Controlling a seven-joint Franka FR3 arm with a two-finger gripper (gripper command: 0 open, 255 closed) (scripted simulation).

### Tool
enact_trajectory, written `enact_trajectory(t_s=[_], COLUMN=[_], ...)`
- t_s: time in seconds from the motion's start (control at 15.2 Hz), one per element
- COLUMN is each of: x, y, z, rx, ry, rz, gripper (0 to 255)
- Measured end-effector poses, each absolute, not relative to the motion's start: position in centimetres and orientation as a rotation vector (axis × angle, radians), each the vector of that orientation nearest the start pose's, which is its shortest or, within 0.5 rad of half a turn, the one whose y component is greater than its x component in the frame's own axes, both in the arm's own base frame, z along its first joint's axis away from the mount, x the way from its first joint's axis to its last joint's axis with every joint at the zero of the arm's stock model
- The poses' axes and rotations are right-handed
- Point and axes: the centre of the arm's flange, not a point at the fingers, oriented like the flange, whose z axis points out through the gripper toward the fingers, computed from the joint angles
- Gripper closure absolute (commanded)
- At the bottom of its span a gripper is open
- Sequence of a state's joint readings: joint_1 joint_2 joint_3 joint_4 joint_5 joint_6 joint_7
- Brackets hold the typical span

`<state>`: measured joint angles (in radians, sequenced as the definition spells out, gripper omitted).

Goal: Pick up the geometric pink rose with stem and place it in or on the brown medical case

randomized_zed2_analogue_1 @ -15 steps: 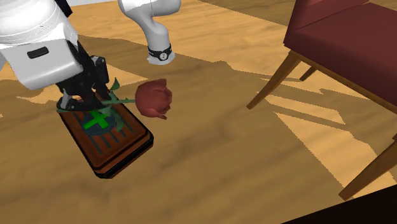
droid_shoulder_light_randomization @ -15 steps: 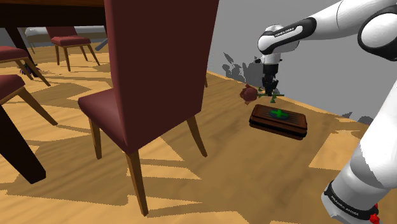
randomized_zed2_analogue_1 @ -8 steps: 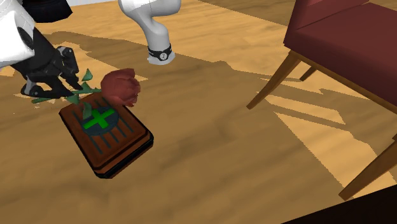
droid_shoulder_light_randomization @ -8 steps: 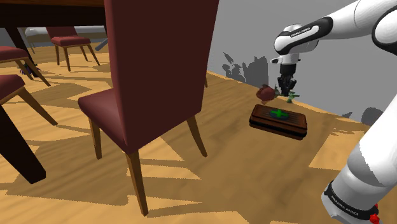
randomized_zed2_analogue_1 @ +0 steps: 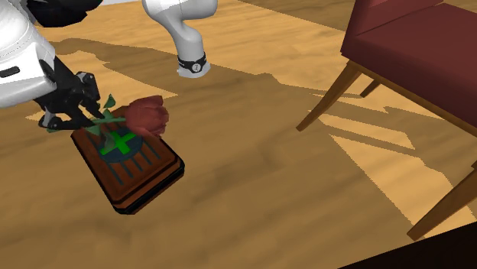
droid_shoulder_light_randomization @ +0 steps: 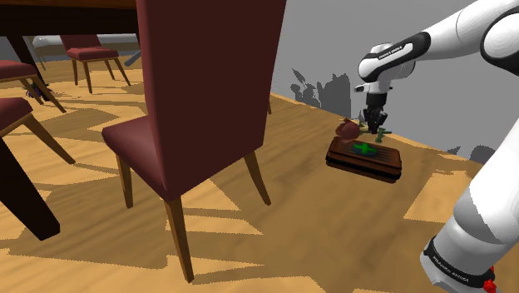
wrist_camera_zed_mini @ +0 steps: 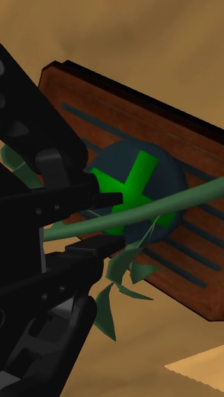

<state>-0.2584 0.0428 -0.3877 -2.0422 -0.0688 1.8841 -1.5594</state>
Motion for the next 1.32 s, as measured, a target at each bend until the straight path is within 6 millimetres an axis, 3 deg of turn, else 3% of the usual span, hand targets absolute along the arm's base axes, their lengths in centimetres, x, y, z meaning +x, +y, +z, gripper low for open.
enact_trajectory(t_s=[0.46, 0.86, 0.92, 1.32], x=[42.5, 42.5, 42.5, 42.5], y=[-32.6, -32.6, -32.6, -32.6], z=[37.0, 36.7, 36.7, 36.7], rx=[-2.667, -2.668, -2.668, -2.668], ry=[-1.354, -1.354, -1.354, -1.355], rz=[0.241, 0.240, 0.240, 0.240], gripper=[255, 255, 0, 0])
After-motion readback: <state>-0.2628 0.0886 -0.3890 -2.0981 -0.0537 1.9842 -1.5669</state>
